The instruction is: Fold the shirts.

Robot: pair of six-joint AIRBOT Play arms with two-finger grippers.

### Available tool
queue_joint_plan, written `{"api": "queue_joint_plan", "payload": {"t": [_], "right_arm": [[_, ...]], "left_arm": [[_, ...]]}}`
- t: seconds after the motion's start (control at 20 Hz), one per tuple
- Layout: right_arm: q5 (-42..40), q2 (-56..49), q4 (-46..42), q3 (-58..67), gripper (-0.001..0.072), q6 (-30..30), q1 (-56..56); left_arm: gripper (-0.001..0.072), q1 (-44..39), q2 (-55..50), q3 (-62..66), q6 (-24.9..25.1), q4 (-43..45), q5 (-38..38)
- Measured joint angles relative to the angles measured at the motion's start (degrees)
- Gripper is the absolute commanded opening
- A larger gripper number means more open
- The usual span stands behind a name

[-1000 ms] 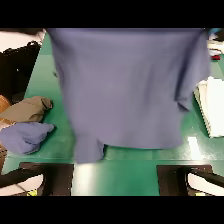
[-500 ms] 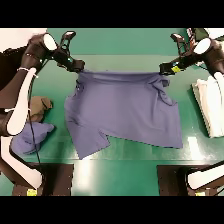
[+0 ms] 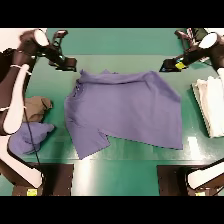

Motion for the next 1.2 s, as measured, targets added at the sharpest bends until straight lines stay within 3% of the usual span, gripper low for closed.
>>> {"api": "queue_joint_plan", "payload": {"t": [0.15,0.35,0.65,1.0,1.05,1.1,1.2], "right_arm": [[2.7,7.1,0.2,-7.3,0.0402,-1.2,-3.1],[2.9,18.3,0.2,-21.7,0.0402,-2.0,-6.7],[1.7,31.3,0.3,-38.7,0.0402,-2.4,-9.4],[1.1,38.5,2.4,-45.8,0.0402,-2.4,-9.9],[1.1,39.1,2.6,-46.0,0.0402,-2.4,-10.0],[1.2,39.6,2.6,-46.2,0.0402,-2.4,-10.0],[2.2,40.3,1.6,-46.6,0.0402,-2.4,-10.0]], "left_arm": [[0.043,1.7,7.1,-7.0,0.0,0.5,-3.5],[0.043,2.4,19.0,-25.9,0.1,0.5,-2.6],[0.0432,2.6,33.1,-56.9,-2.6,-1.3,7.1],[0.0427,2.7,36.3,-71.6,-5.4,-10.4,19.2],[0.0287,2.7,36.5,-72.2,-5.6,-11.4,20.2],[0.0018,2.7,36.5,-72.8,-5.6,-12.0,21.4],[0.0025,2.7,36.4,-73.2,-5.7,-12.0,22.3]]}}
